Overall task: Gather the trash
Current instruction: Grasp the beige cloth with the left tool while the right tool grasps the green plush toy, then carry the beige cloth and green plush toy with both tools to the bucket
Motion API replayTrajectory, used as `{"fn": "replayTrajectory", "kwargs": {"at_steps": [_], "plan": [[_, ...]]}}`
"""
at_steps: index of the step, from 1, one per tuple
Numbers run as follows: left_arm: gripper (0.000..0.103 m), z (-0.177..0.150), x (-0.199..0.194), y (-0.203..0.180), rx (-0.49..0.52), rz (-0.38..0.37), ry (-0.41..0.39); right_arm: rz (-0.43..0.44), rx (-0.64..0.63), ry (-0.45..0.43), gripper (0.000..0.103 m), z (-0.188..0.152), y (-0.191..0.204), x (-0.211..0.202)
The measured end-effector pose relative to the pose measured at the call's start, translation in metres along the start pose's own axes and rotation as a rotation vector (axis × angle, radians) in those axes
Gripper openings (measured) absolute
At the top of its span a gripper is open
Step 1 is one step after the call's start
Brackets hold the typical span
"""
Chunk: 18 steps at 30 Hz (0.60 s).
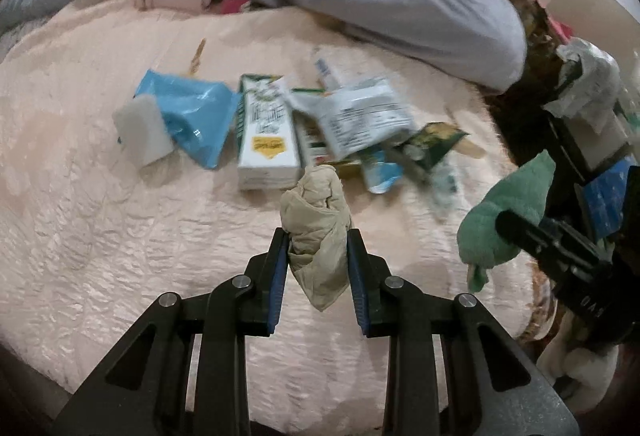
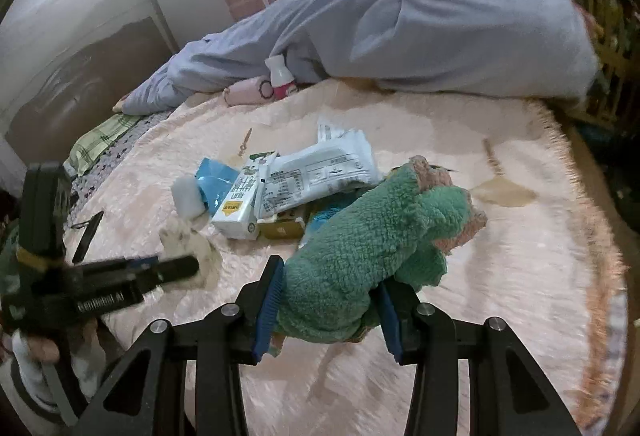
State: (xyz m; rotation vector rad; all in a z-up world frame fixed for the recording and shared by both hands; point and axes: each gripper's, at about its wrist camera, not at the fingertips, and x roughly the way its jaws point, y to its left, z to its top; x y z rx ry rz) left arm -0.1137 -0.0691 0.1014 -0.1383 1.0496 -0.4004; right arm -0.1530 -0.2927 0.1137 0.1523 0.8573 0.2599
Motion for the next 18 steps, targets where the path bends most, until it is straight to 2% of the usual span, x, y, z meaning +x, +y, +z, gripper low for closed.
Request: {"fn": "replayTrajectory", "kwargs": {"at_steps": [8, 18], "plan": [[0.026, -0.004, -0.017, -0.052, 0.087, -0.031, -0.032, -0.059, 0.003, -0.001, 0.043, -0.025, -0.019, -0.034], [0.026, -0.016, -0.015, -0.122, 0.199, -0.064, -0.032, -0.114, 0.026, -0.031, 0.043, -0.045, -0.042, -0.075]]}}
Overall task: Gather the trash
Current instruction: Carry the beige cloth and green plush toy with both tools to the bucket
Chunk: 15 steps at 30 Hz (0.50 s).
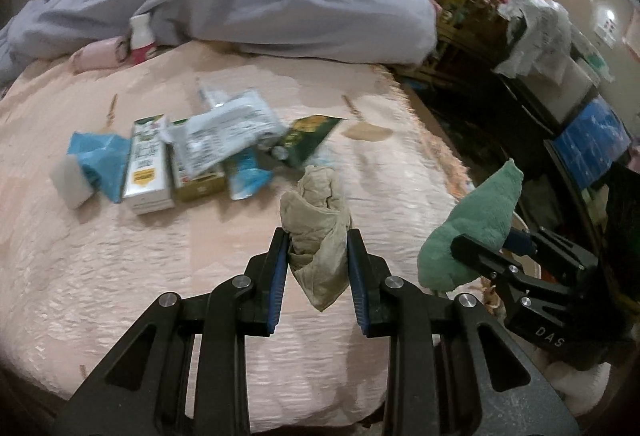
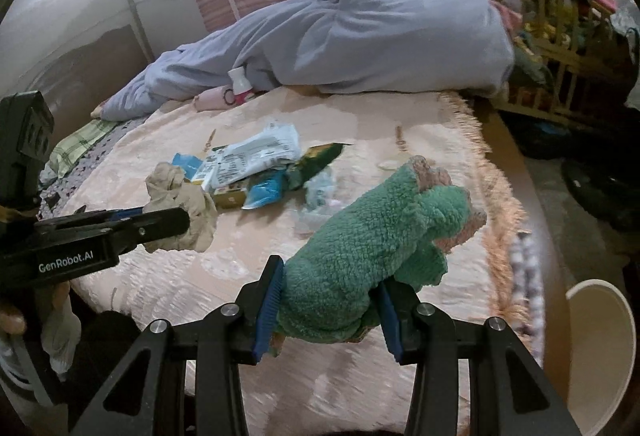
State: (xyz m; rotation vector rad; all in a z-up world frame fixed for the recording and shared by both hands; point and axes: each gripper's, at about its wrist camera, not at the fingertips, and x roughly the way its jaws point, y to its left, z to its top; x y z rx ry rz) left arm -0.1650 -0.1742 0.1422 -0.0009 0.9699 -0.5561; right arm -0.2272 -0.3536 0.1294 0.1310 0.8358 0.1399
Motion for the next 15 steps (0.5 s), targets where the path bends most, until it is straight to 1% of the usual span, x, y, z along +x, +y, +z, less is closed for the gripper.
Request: {"fn": "replayTrajectory", "kwargs": {"at_steps": [7, 15], "plan": [[0.026, 0.002, 0.006, -0.038, 0.064, -0.027, -0.004, -0.040, 0.039, -0.024, 0.043, -0.008, -0.026, -0.023], [0.026, 0.002, 0.015, -0.080, 0.143, -0.049, -0.008, -0.095, 0.096, -0.030, 0.043, -0.023, -0.061, -0.042]]}}
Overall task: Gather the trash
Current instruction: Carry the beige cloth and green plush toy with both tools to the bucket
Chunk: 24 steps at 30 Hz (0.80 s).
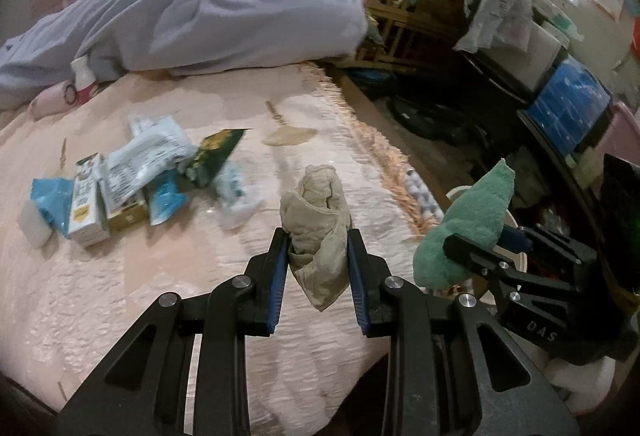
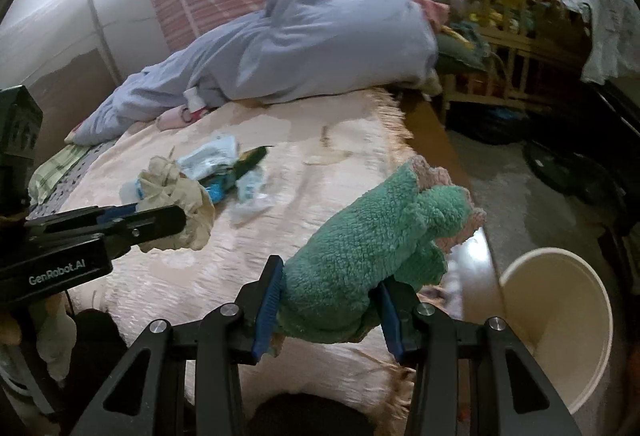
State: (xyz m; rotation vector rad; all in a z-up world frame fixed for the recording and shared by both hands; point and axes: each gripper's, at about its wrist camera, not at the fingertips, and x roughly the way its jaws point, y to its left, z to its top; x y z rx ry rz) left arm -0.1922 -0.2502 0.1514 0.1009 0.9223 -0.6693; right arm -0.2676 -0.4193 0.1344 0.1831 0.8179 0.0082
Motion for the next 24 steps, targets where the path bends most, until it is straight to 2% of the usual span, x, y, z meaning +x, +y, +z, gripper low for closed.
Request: {"fn": "replayTrajectory", "kwargs": {"at_steps": [12, 24], "plan": [[0.026, 0.004, 0.025, -0.049, 0.077, -0.055, 0.023, -0.072, 0.104, 0.002, 0.043, -0.019, -0.054, -0.016], [0.026, 0.005, 0.062, -0.109, 0.155, -0.197, 0.087, -0.177, 0.232, 0.017, 0.043, -0.048, -0.126, -0.032]]}}
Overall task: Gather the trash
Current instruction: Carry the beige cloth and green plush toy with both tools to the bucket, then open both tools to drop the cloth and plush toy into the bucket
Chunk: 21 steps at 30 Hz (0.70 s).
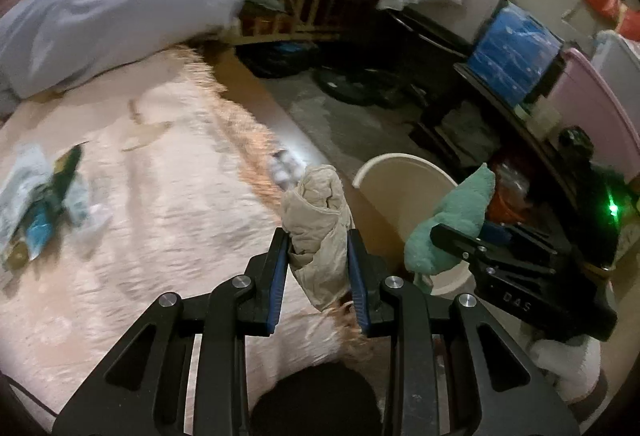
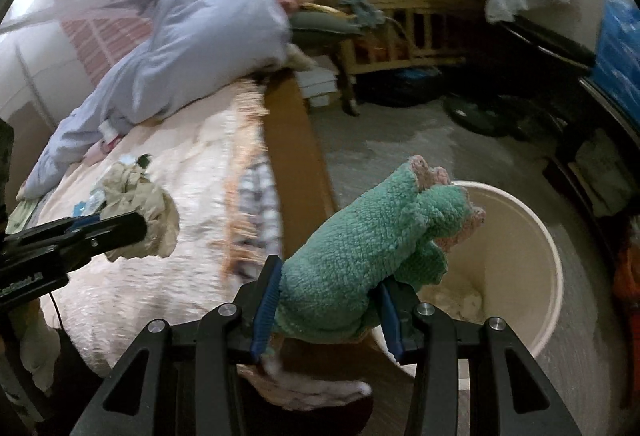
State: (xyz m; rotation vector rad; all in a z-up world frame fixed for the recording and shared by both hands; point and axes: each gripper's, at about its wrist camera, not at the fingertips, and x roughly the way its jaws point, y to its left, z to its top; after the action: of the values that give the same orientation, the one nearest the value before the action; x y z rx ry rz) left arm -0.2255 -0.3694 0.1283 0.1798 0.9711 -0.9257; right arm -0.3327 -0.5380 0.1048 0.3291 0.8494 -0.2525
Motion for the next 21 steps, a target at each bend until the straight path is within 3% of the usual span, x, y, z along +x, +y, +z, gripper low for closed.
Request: {"fn": "replayTrajectory", "kwargs": {"at_steps": [9, 21], "plan": [[0.026, 0.011, 0.035, -0.035, 0.056, -0.078, 0.044, -0.079, 0.116, 0.032, 0.043, -0.014, -0.061, 0.009], [0.027, 0.019, 0.069, -0.065, 0.105, -0.121, 0.084, -0.129, 0.177, 0.087, 0.043, -0.025, -0.100, 0.028]]}}
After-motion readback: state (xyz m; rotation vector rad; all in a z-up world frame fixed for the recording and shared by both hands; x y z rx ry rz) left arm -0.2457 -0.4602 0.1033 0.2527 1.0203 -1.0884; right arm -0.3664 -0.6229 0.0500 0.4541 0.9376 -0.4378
